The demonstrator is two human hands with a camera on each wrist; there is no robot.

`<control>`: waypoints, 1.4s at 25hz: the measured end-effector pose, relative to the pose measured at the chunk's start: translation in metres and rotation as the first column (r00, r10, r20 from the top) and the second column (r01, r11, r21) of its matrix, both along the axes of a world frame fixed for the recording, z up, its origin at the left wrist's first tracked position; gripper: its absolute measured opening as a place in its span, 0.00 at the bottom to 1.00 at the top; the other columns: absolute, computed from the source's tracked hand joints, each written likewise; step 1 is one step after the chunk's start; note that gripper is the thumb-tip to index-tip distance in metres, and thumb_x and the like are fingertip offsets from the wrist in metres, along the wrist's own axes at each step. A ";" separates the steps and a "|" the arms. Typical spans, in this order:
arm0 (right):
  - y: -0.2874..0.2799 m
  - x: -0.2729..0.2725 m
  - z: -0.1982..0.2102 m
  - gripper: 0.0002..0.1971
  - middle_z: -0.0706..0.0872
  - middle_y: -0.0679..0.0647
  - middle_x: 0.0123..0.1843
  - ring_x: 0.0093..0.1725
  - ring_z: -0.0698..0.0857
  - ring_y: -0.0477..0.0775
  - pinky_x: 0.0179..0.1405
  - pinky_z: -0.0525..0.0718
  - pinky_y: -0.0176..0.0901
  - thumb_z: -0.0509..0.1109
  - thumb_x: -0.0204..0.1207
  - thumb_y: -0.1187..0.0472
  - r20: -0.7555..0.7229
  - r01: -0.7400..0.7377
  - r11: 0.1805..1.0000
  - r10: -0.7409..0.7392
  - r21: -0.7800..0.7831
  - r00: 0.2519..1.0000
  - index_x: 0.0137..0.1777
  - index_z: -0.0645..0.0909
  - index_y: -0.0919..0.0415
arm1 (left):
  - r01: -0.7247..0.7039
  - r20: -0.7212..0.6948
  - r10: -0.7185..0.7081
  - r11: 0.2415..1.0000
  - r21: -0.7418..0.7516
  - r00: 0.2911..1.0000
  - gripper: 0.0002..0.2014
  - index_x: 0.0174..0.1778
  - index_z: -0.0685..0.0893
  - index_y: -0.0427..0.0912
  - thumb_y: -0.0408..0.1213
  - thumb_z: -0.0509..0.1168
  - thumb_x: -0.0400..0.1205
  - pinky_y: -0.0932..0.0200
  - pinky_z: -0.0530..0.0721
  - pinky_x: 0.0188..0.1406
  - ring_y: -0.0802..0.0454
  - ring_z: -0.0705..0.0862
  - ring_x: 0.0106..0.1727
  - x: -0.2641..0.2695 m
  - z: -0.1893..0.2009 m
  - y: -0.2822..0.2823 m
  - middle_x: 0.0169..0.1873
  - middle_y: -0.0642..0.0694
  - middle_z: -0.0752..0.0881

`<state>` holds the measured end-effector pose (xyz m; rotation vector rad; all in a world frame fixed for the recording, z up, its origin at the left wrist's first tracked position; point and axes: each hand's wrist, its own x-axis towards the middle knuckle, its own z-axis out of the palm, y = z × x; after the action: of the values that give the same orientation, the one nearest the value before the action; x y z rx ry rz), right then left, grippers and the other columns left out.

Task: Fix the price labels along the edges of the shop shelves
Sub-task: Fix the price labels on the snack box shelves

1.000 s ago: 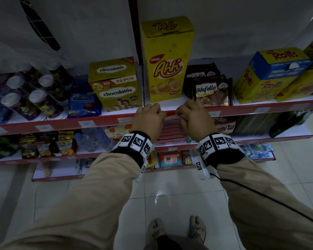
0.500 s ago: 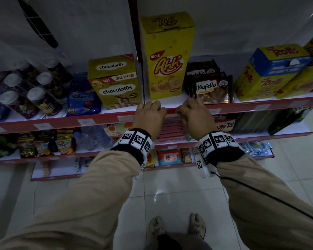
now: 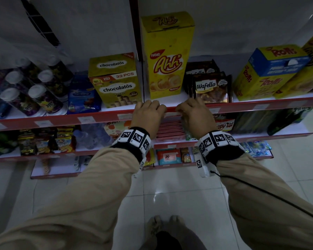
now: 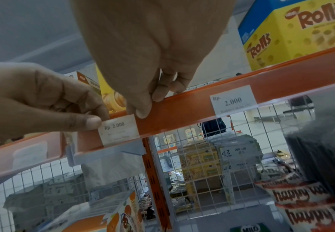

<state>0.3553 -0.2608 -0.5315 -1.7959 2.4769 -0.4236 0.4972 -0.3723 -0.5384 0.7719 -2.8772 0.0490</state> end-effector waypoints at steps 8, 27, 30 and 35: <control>0.003 -0.001 0.002 0.13 0.79 0.63 0.56 0.58 0.73 0.64 0.43 0.76 0.54 0.66 0.71 0.74 0.087 0.018 0.997 -0.012 -0.069 0.996 0.53 0.81 0.64 | -0.066 -0.006 0.067 0.998 0.014 0.998 0.07 0.52 0.81 0.45 0.35 0.61 0.81 0.47 0.68 0.55 0.41 0.78 0.54 0.004 0.008 0.001 0.50 0.43 0.83; -0.028 0.052 0.005 0.14 0.80 0.61 0.57 0.59 0.74 0.64 0.54 0.76 0.52 0.66 0.73 0.71 0.170 -0.036 0.991 0.059 -0.131 0.984 0.58 0.81 0.62 | -0.201 0.044 0.201 0.980 -0.002 0.979 0.16 0.63 0.79 0.42 0.40 0.63 0.80 0.45 0.72 0.57 0.38 0.71 0.67 0.071 0.021 -0.007 0.65 0.40 0.77; -0.040 0.081 0.000 0.14 0.80 0.62 0.60 0.61 0.74 0.64 0.58 0.73 0.51 0.65 0.76 0.68 0.221 0.021 0.985 0.018 -0.173 0.975 0.61 0.80 0.63 | -0.168 0.073 0.170 0.985 -0.027 0.983 0.20 0.65 0.77 0.41 0.41 0.65 0.78 0.46 0.73 0.56 0.40 0.71 0.68 0.093 0.018 -0.022 0.68 0.40 0.74; -0.052 0.129 -0.010 0.24 0.80 0.63 0.68 0.68 0.77 0.63 0.63 0.75 0.49 0.64 0.80 0.64 0.377 0.185 0.969 -0.113 -0.162 0.919 0.76 0.70 0.64 | -0.052 0.134 0.058 0.998 -0.046 0.989 0.25 0.71 0.73 0.39 0.42 0.66 0.78 0.47 0.73 0.58 0.40 0.71 0.68 0.118 0.010 -0.039 0.70 0.41 0.72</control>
<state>0.4839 -0.3128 -0.5416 -1.4201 2.3768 -0.9466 0.6152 -0.4115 -0.5285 0.8717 -2.9701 0.1743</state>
